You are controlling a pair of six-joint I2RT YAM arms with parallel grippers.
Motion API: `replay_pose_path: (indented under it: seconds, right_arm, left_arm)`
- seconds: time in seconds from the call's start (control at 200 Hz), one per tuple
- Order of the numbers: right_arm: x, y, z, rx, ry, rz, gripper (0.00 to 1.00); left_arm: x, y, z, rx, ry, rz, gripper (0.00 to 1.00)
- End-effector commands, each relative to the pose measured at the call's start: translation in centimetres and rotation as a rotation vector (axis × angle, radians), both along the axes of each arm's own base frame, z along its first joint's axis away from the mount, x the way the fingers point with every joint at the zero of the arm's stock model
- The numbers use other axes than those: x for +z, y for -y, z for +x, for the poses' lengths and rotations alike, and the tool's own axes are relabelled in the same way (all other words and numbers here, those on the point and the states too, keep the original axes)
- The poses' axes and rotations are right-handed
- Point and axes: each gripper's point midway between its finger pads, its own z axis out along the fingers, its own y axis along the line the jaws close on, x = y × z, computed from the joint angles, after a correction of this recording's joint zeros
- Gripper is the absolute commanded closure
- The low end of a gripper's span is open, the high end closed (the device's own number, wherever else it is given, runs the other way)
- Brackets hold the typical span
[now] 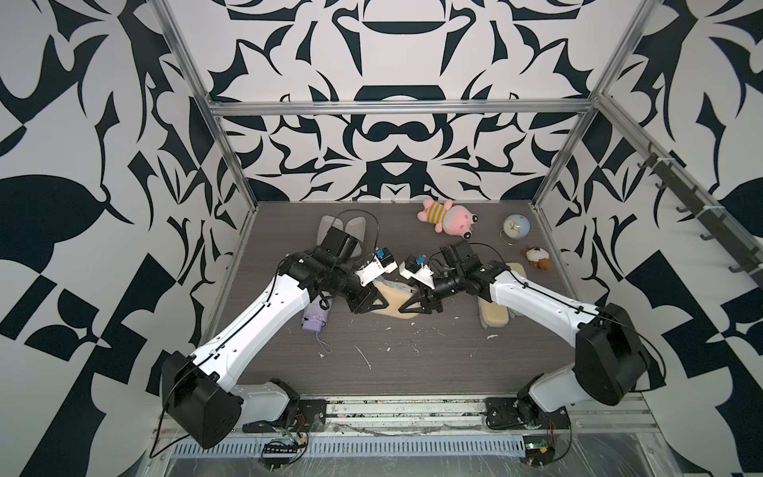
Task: Put umbrellas into zippered umbrella sleeves
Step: Adjust the umbrella sleeve.
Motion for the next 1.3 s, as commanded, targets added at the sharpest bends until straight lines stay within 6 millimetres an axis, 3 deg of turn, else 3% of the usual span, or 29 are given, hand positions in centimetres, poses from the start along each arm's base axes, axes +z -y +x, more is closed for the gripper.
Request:
replay_pose_path:
  seconds: [0.0, 0.195, 0.35, 0.47, 0.57, 0.645, 0.715, 0.765, 0.88, 0.955, 1.03, 1.295]
  right_arm:
    - [-0.6, -1.6, -2.4, 0.015, -0.189, 0.021, 0.81]
    - [1.2, -2.7, -2.1, 0.000, -0.278, 0.149, 1.00]
    - [1.1, -3.0, -1.9, -0.015, -0.344, 0.178, 1.00]
    - [0.9, -3.4, -1.3, -0.049, -0.402, 0.203, 1.00]
    - [0.9, -3.8, -0.6, -0.082, -0.435, 0.241, 1.00]
    - [1.2, -4.1, 0.3, -0.114, -0.457, 0.266, 1.00]
    - [1.5, -4.3, 1.3, -0.159, -0.462, 0.292, 1.00]
    - [1.7, -4.2, 2.5, -0.220, -0.473, 0.309, 1.00]
    - [2.7, -3.6, 5.3, -0.347, -0.511, 0.377, 1.00]
    - [3.6, -3.6, 6.0, -0.373, -0.537, 0.427, 1.00]
    - [4.4, -3.6, 6.4, -0.384, -0.563, 0.464, 1.00]
    - [6.5, -3.7, 6.9, -0.381, -0.630, 0.555, 1.00]
  left_arm:
    - [11.8, 3.3, 5.0, 0.048, 0.220, -0.419, 0.86]
    - [12.1, 2.9, 5.5, 0.051, 0.103, -0.459, 0.70]
    - [12.3, 2.0, 6.2, 0.067, 0.056, -0.477, 0.48]
    - [14.2, 0.6, 7.6, 0.142, 0.085, -0.550, 0.36]
    - [15.4, -1.8, 10.7, 0.326, 0.113, -0.618, 0.21]
    - [17.0, -4.6, 11.8, 0.467, 0.133, -0.685, 0.20]
    - [16.8, -6.5, 12.3, 0.577, 0.113, -0.743, 0.19]
    - [16.1, -7.7, 12.4, 0.673, 0.094, -0.768, 0.18]
    - [10.9, -9.2, 12.1, 0.841, -0.026, -0.783, 0.17]
    - [7.3, -9.3, 11.8, 0.899, -0.152, -0.826, 0.17]
    - [5.1, -8.9, 11.3, 0.917, -0.237, -0.871, 0.16]
    - [3.8, -5.0, 9.7, 0.835, -0.297, -0.893, 0.09]
